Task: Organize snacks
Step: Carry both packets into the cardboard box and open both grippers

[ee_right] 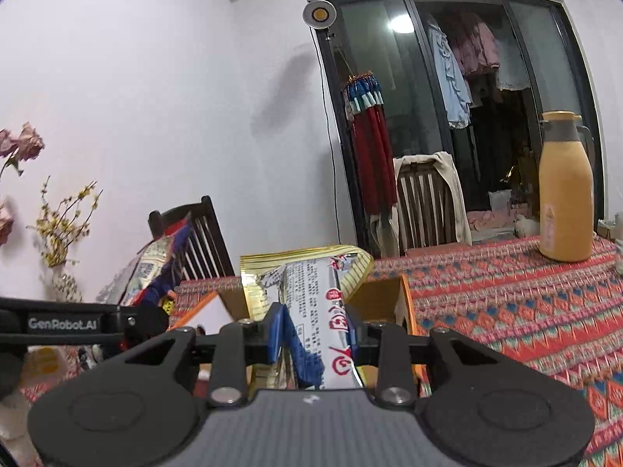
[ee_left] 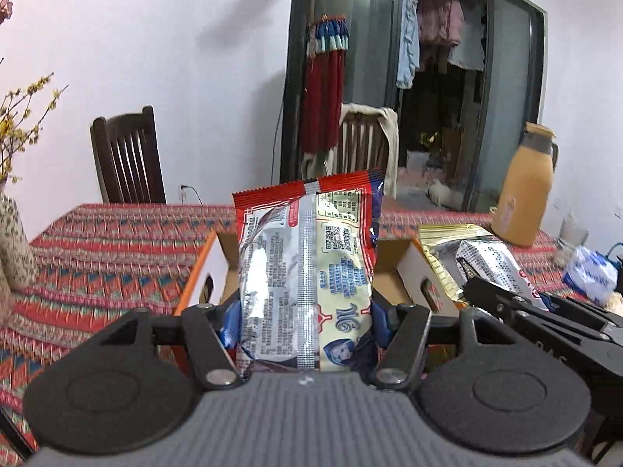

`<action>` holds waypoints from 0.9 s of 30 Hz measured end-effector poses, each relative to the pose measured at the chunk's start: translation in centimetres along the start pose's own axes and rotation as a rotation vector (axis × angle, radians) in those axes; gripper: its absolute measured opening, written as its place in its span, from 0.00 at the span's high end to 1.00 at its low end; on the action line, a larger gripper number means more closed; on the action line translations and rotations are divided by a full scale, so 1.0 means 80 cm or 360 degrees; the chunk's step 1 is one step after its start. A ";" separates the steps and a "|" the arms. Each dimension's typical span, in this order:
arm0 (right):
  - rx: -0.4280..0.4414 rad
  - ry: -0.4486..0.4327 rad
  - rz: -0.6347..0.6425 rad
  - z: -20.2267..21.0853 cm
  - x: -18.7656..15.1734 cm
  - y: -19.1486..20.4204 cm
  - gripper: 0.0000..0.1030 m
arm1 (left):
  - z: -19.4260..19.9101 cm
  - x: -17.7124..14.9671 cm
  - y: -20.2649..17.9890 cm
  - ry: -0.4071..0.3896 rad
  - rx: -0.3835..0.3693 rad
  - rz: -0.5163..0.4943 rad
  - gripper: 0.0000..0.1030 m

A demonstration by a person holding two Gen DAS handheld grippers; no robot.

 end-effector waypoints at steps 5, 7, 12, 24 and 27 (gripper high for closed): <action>-0.0039 0.0008 -0.0002 -0.056 0.027 0.009 0.70 | -0.037 0.023 0.018 -0.0003 0.0045 0.0026 0.39; -0.0064 0.0021 -0.0007 -0.082 0.034 0.008 0.70 | -0.057 0.030 0.026 0.0008 0.0069 0.0034 0.39; -0.0131 0.0085 -0.0048 -0.145 0.036 -0.004 0.70 | -0.110 0.030 0.049 0.0066 0.0107 0.0075 0.39; -0.0193 0.0262 -0.0124 -0.201 -0.018 -0.044 0.60 | -0.188 -0.035 0.078 0.0299 0.0114 0.0153 0.34; -0.0207 0.0273 -0.0142 -0.198 -0.021 -0.045 0.25 | -0.180 -0.034 0.084 0.0264 0.0119 0.0194 0.07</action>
Point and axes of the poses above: each gripper's, at about its wrist camera, not at the fingertips, and z roughly against the way its jaws point, y to its left, x to its top, the point moved 10 cm from there along -z, roughly the way its jaws point, and after that the axes turned 12 degrees about -z, right-handed, at the moved point
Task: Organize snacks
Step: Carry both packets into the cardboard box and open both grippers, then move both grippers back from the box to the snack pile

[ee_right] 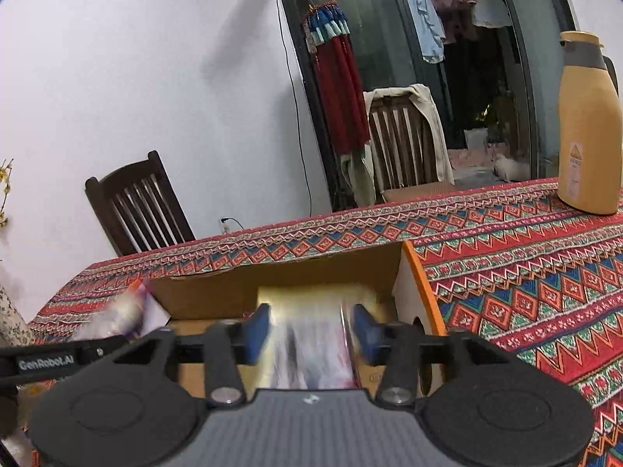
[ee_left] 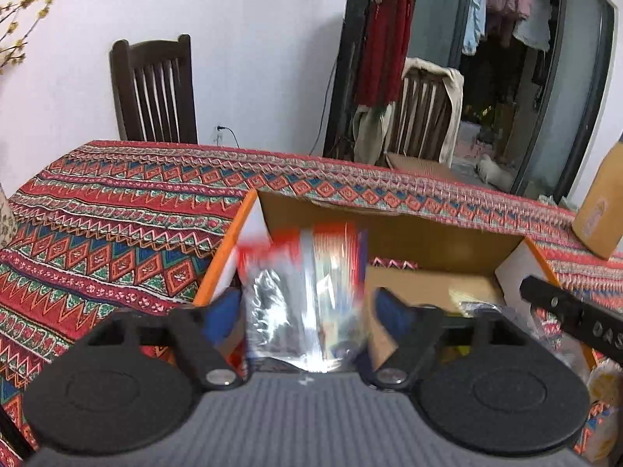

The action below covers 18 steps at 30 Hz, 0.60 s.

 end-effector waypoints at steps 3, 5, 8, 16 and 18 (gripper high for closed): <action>-0.0003 -0.0028 -0.0016 0.008 0.002 -0.001 0.00 | 0.013 0.007 0.001 -0.0065 0.0023 0.0024 0.00; 0.0010 -0.0042 -0.0017 0.014 0.003 0.000 0.00 | 0.018 0.008 0.002 -0.0078 0.0018 0.0031 0.00; 0.0018 -0.0066 -0.0021 0.023 0.005 0.001 0.00 | 0.025 0.011 -0.001 -0.0093 0.0014 0.0030 0.00; 0.0065 -0.0151 0.0009 0.052 0.020 0.018 0.00 | 0.067 0.024 -0.008 -0.0169 0.0050 -0.0054 0.00; 0.0060 -0.0174 0.0015 0.059 0.022 0.022 0.00 | 0.079 0.027 -0.006 -0.0191 0.0059 -0.0057 0.00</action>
Point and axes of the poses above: each gripper's, at about its wrist camera, not at the fingertips, and z roughly against the way its jaws point, y to its left, x to its top, the point moved 10 cm from there along -z, roughly the way its jaws point, and after that the axes turned 12 degrees about -z, right-handed, at the moved point
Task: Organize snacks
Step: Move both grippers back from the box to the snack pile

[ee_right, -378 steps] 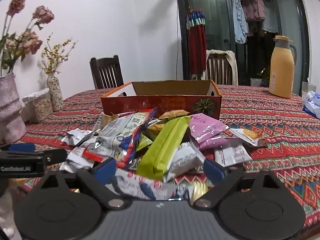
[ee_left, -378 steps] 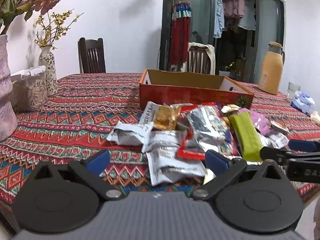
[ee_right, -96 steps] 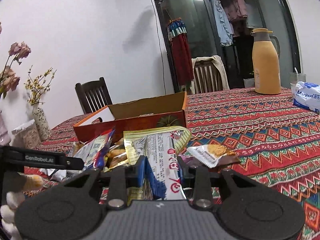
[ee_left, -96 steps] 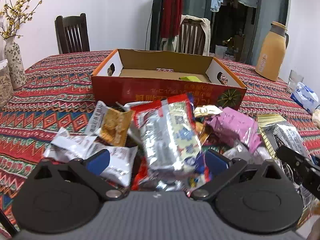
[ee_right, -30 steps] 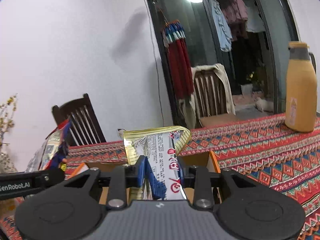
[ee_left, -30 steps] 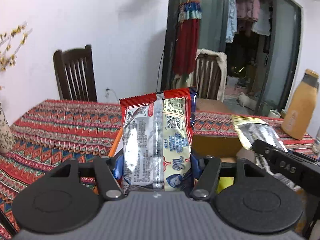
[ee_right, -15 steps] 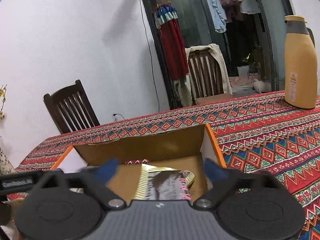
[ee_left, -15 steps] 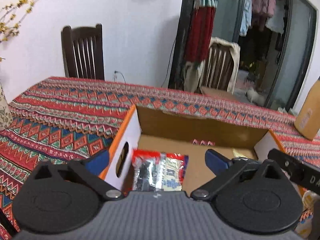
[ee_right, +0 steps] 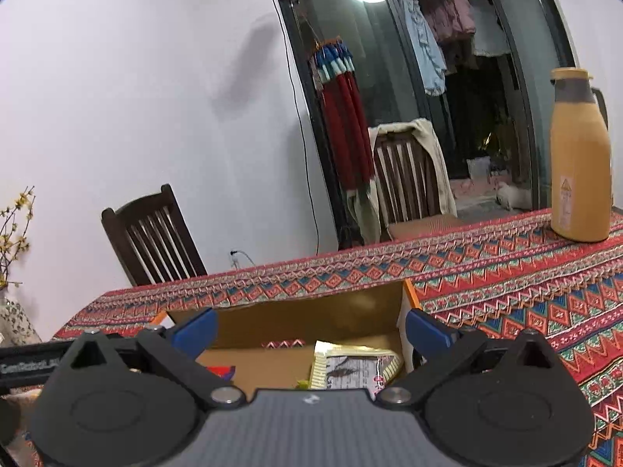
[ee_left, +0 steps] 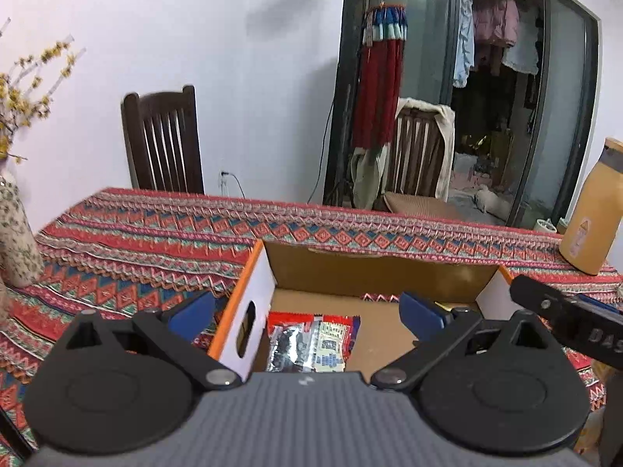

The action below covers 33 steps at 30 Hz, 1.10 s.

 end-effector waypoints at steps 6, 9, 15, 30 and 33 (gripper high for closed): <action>0.0006 -0.0010 0.0030 0.019 0.001 0.012 0.00 | 0.035 -0.006 0.006 -0.0015 0.0014 -0.0024 0.00; 0.0011 -0.0015 0.0037 0.036 -0.005 0.015 0.00 | 0.051 -0.016 0.007 -0.0021 0.0011 -0.0029 0.00; -0.0002 0.0017 0.0032 0.073 -0.029 0.011 0.00 | 0.079 -0.043 0.019 -0.0019 0.0010 0.0030 0.00; -0.0040 0.0128 0.0134 0.156 -0.120 -0.028 0.00 | 0.123 -0.140 0.029 0.0020 -0.0051 -0.0021 0.00; -0.0044 0.0140 0.0158 0.170 -0.131 -0.041 0.00 | 0.125 -0.158 0.032 0.0030 -0.0067 -0.0030 0.00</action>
Point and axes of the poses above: each gripper's, at about its wrist camera, not at the fingertips, and z roughly against the way its jaws point, y to its left, x to its top, the point moved 10 cm from there along -z, roughly the way its jaws point, and after that the axes turned 12 degrees about -z, right-handed, at the moved point
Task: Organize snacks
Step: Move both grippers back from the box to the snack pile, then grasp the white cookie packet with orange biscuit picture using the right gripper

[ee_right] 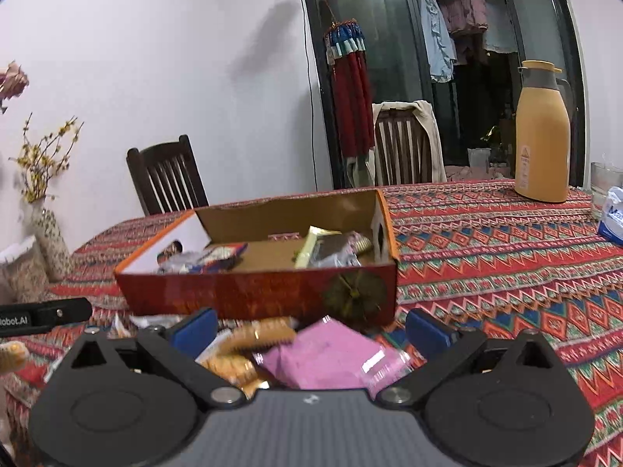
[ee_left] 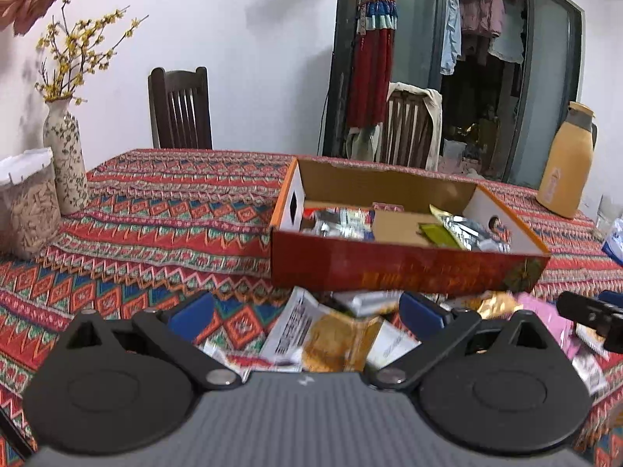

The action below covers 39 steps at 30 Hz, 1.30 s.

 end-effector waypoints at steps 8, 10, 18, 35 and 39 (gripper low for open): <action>-0.0077 0.0095 0.0016 0.016 -0.038 -0.035 0.00 | -0.016 -0.039 0.017 0.0053 -0.0029 0.0051 0.00; -0.0100 0.0113 0.0010 0.018 -0.043 -0.043 0.00 | -0.020 -0.043 0.020 0.0049 -0.0031 0.0071 0.00; -0.0218 0.0097 0.0001 0.024 -0.033 -0.080 0.00 | -0.021 -0.047 0.018 0.0045 -0.0049 0.0091 0.00; -0.0282 0.0337 0.0013 -0.045 -0.007 -0.157 0.12 | -0.031 -0.052 0.028 0.0105 -0.0048 0.0183 0.00; -0.0266 0.0360 0.0005 -0.056 -0.007 -0.165 0.24 | -0.032 -0.053 0.029 0.0115 -0.0048 0.0194 0.00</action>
Point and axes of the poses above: each gripper's, at about its wrist camera, not at the fingertips, and z roughly against the way its jaws point, y to its left, x to its top, the point moved 10 cm from there along -z, roughly the way its jaws point, and after that the axes turned 12 degrees about -z, right-handed, at the moved point
